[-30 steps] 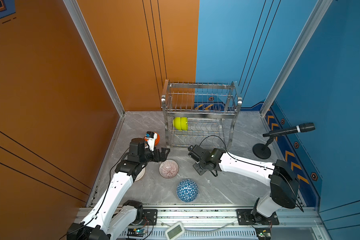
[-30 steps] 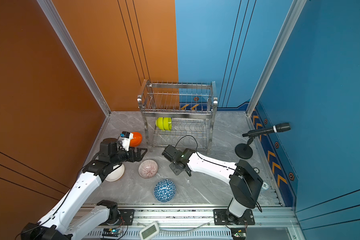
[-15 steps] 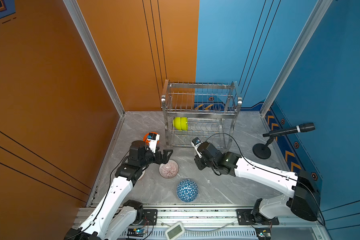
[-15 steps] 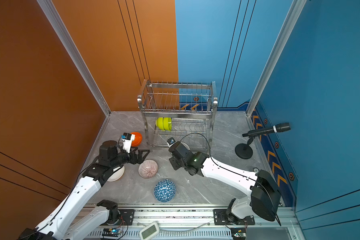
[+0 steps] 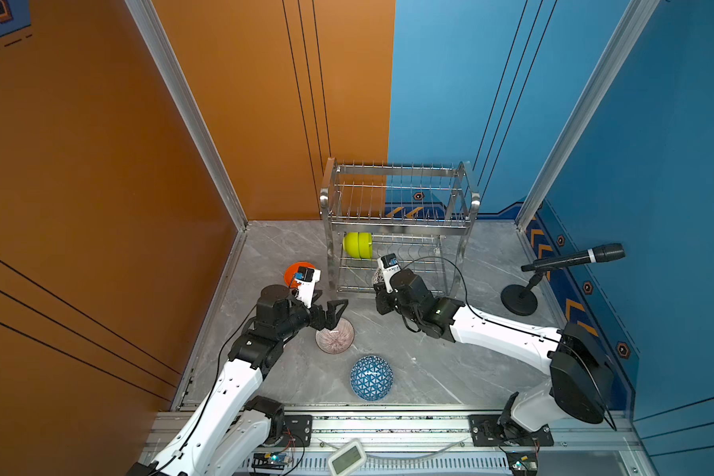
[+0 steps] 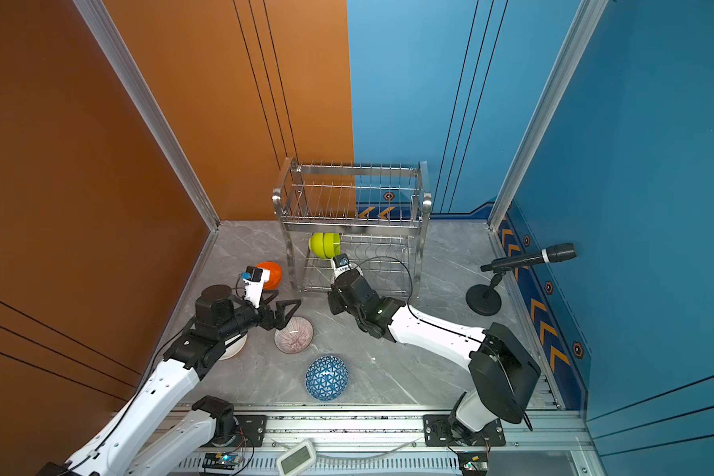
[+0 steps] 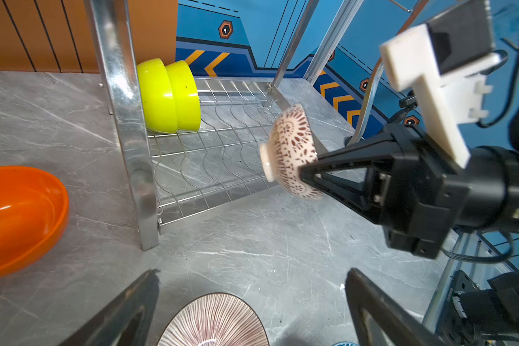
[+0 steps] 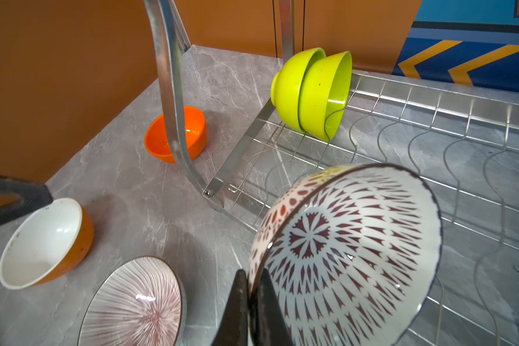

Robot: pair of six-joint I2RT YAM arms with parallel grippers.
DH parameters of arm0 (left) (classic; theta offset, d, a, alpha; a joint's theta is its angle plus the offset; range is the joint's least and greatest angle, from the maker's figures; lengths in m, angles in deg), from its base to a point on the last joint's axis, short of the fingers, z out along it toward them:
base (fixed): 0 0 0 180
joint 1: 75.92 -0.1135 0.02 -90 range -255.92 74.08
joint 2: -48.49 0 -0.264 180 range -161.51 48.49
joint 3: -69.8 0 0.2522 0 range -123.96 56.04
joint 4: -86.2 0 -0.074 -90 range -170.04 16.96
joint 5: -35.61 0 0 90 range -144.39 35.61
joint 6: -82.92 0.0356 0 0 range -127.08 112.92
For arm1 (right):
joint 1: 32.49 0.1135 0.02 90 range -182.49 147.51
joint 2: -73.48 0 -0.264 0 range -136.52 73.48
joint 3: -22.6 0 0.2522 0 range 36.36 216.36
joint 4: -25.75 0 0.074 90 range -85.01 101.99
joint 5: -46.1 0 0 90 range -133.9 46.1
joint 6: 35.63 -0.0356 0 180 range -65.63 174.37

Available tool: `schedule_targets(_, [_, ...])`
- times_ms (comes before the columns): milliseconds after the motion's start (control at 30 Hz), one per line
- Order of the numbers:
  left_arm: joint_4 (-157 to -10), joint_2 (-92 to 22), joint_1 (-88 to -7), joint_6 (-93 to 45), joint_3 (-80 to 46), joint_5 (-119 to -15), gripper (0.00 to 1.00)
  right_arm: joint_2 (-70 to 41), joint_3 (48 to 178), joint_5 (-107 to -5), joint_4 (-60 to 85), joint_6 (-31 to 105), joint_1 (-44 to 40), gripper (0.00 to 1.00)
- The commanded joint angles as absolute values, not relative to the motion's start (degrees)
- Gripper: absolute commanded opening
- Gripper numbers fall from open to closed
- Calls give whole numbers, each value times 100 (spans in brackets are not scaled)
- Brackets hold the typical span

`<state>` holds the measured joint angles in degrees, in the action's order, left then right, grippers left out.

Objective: Load bowls into a dish rack
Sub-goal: Pick up the bowl from the center of the table, then place the bowl in the dish rack.

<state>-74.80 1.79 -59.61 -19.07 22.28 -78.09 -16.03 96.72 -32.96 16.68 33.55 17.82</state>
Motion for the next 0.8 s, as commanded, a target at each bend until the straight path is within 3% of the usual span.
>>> schedule_targets(0, [-7693, 306, -5855, -1916, 2348, -7951, 98, -1811, 9704, -2957, 2911, 2873, 1678, 0])
schedule_targets(767, [-8140, 494, -5498, -1764, 2785, -7423, 98, -3710, 10422, -2985, 5392, 802, 578, 0])
